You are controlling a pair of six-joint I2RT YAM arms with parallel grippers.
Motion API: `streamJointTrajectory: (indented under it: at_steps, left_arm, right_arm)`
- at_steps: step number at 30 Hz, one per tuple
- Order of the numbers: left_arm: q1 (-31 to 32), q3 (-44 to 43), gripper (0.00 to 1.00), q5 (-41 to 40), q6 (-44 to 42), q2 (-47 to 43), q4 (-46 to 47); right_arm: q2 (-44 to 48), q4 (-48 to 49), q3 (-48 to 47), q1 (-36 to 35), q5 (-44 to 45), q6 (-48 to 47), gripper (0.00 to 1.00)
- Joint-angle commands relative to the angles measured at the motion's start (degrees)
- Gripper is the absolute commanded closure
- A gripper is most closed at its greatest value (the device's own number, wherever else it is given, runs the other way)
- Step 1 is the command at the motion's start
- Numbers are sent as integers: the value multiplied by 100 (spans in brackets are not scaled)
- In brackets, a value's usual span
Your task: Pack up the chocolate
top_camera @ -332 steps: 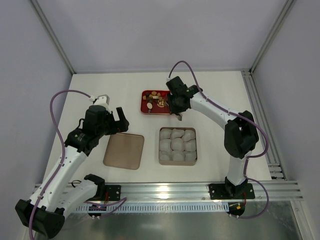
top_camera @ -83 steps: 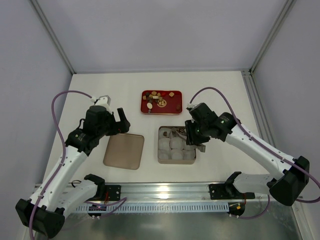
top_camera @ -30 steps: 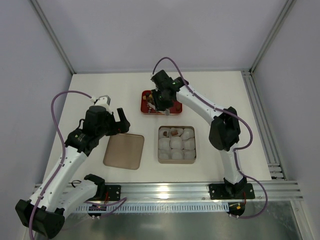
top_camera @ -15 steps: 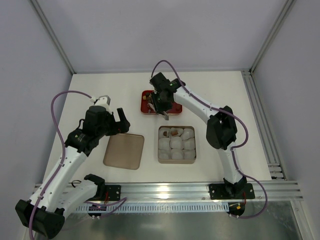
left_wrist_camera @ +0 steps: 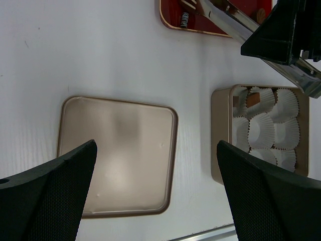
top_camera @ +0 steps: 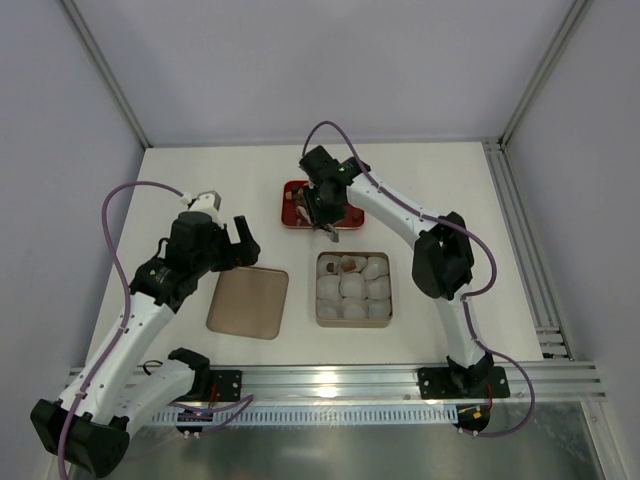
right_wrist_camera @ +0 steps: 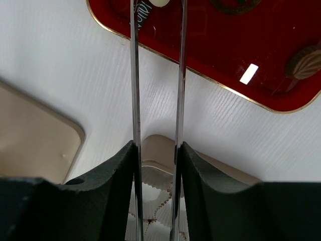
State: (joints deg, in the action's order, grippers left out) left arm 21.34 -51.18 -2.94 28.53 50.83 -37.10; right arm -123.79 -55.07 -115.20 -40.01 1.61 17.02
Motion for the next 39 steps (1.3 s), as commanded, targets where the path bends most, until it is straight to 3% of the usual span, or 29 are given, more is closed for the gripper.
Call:
streamJointTrajectory:
  at_steps: [1,8,24,39]
  left_arm:
    - [-16,11,0,-5,56,-91,124]
    - [-16,3,0,-5,47,-99,124]
    - [-16,11,0,-22,47,-117,124]
    - [-16,11,0,-31,47,-126,124]
  right_arm:
    - [337,-65,-249,-33,94,-49,57]
    - [417,-74,-144,-33,77,-58,56]
    - [522,-100,-161,-51,182,-58,67]
    - [1049,-136,-135,28,428,-23,67]
